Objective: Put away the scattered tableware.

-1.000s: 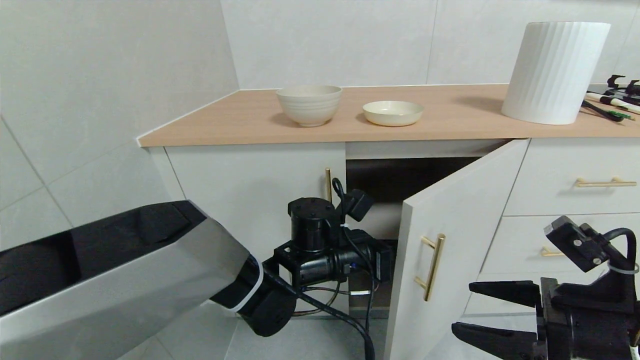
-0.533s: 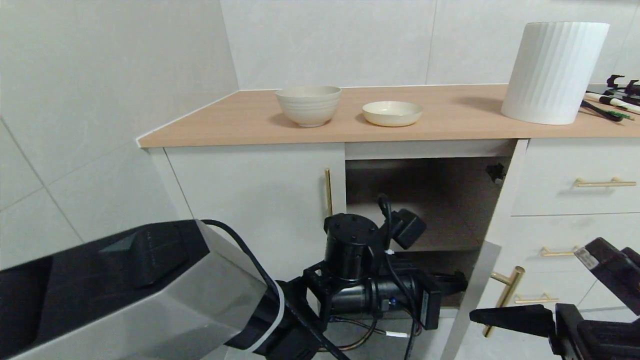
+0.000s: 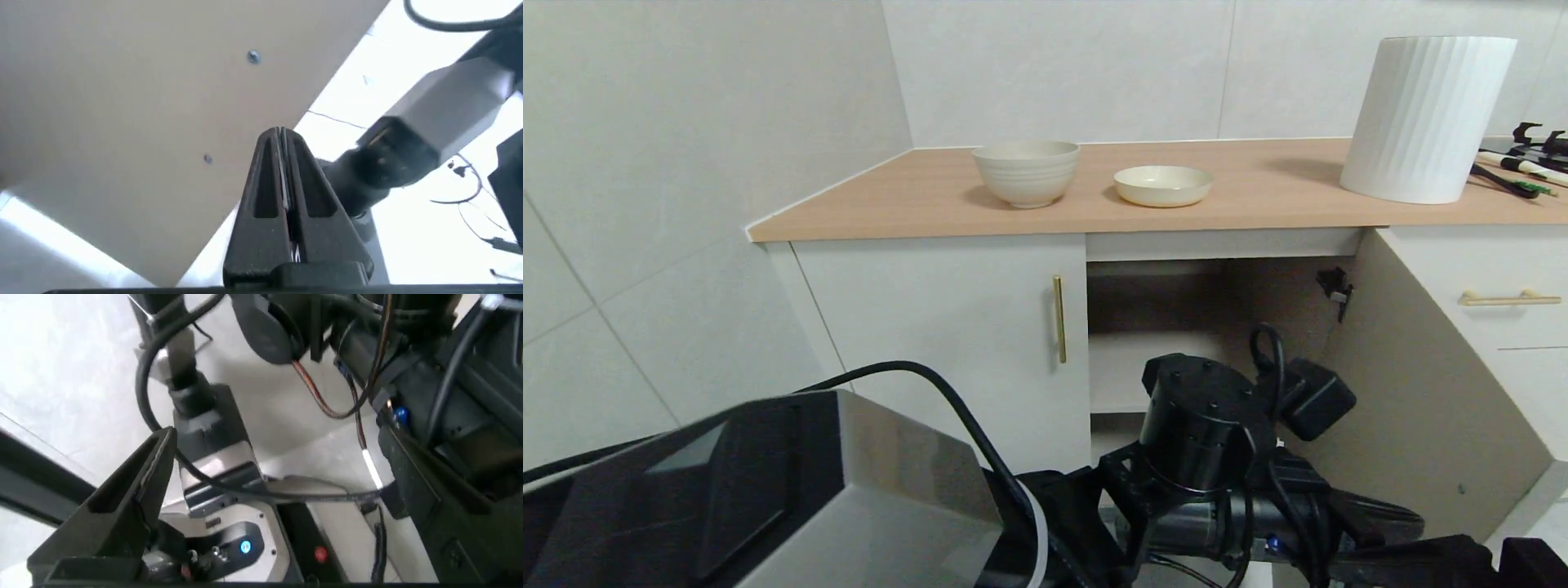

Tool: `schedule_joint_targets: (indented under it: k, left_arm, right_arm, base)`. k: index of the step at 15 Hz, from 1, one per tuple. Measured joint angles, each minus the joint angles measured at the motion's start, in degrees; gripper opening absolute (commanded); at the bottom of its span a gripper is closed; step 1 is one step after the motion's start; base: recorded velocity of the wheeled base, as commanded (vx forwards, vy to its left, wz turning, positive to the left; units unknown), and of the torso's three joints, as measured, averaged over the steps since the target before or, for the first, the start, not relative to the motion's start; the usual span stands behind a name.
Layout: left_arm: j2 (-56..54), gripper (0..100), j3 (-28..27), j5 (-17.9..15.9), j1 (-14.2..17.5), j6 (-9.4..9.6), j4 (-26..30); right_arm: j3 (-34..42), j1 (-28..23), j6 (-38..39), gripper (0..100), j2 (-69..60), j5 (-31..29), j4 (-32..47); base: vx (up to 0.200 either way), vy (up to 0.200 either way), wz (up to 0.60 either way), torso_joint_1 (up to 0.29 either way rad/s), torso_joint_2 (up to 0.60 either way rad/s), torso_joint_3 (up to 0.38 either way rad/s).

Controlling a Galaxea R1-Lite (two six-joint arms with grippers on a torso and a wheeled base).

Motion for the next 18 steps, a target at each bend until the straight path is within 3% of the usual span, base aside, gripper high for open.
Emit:
schedule_joint_targets:
  k: [2, 4, 7, 11, 15, 16, 18]
  left_arm:
    - [-1.71, 0, 2.78, 2.96, 1.77, 0.00, -1.01]
    - [-4.50, 0, 7.25, 4.44, 5.99, -0.11, -3.72]
    - [-10.75, 0, 15.32, 5.42, 13.98, -0.55, -5.28]
    - [-23.49, 0, 28.04, 6.03, 27.32, -0.35, -4.00]
    - [-36.83, 0, 34.12, 6.24, 38.64, -0.20, 5.52]
    - [-40.11, 0, 34.34, 6.28, 42.07, 0.38, 9.12]
    - [-45.01, 0, 33.71, 6.33, 47.31, 3.56, 15.47]
  right_arm:
    - [-0.02, -0.12, -0.02, 100, -0.13, -0.60, -0.05]
    - [-0.02, -0.37, 0.09, 100, 0.17, -1.07, 0.09]
    - [-1.90, -1.49, 0.16, 100, 2.15, -2.55, 0.04]
    - [-10.25, -6.12, 0.18, 100, 12.61, -11.98, 0.06]
    - [-24.22, -10.79, -0.02, 100, 25.16, -20.11, 1.82]
    - [-28.17, -11.73, -0.02, 100, 27.60, -20.72, 4.63]
    - [-34.47, -12.80, 0.30, 100, 30.73, -23.08, 11.47]
  base:
    - [0.000, 0.000, 0.00, 0.000, 0.00, 0.000]
    - [0.000, 0.000, 0.00, 0.000, 0.00, 0.000]
    - [0.000, 0.000, 0.00, 0.000, 0.00, 0.000]
    - [0.000, 0.000, 0.00, 0.000, 0.00, 0.000]
    - [0.000, 0.000, 0.00, 0.000, 0.00, 0.000]
    - [0.000, 0.000, 0.00, 0.000, 0.00, 0.000]
    - [0.000, 0.000, 0.00, 0.000, 0.00, 0.000]
